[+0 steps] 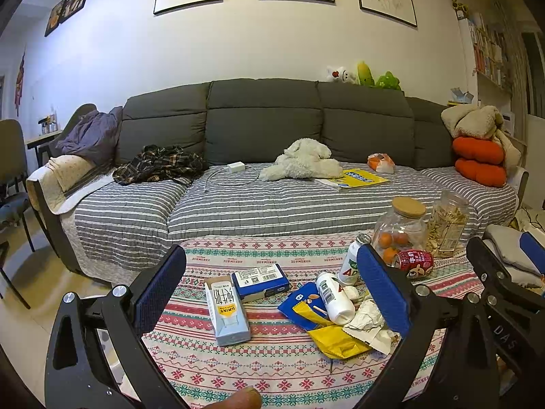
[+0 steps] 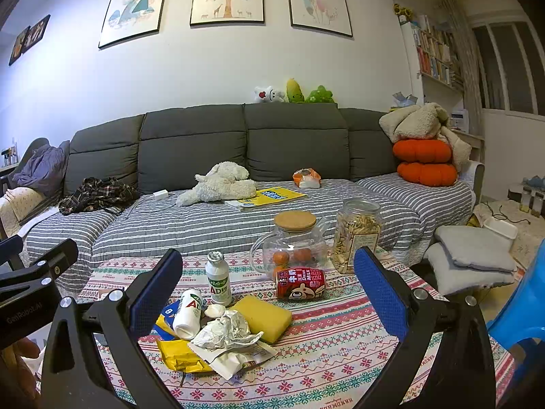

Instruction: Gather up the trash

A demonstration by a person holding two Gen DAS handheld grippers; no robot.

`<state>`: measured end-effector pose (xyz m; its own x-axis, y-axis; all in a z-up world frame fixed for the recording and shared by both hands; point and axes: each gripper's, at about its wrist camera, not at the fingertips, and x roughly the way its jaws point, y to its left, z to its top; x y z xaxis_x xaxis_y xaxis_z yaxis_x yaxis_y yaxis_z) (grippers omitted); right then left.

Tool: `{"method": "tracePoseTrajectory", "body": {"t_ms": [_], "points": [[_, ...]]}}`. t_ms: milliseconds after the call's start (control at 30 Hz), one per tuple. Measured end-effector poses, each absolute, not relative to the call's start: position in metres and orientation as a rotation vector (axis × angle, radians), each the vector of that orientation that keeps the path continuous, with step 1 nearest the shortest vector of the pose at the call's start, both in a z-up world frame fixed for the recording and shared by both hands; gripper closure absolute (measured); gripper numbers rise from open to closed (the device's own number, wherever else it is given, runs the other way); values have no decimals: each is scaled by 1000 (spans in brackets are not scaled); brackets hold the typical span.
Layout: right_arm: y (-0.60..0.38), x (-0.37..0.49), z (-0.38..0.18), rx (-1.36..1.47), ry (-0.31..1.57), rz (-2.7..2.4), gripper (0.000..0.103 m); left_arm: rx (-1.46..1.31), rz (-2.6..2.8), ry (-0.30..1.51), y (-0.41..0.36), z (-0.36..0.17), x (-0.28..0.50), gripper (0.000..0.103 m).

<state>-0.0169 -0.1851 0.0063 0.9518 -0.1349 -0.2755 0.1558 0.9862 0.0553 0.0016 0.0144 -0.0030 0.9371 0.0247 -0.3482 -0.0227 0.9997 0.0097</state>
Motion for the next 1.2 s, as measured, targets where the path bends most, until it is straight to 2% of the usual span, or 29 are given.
{"method": "tracePoseTrajectory", "body": {"t_ms": [700, 933, 1033, 1200], "points": [[-184, -17, 6, 77, 277, -145, 5, 5, 29, 362, 17, -5, 1, 7], [-187, -12, 5, 93, 307, -144, 5, -42, 31, 419, 33, -5, 17, 7], [-195, -3, 1, 123, 365, -147, 5, -90, -38, 502, 47, -8, 39, 7], [-210, 13, -8, 192, 475, -137, 5, -180, -47, 815, 73, -51, 89, 7]]}}
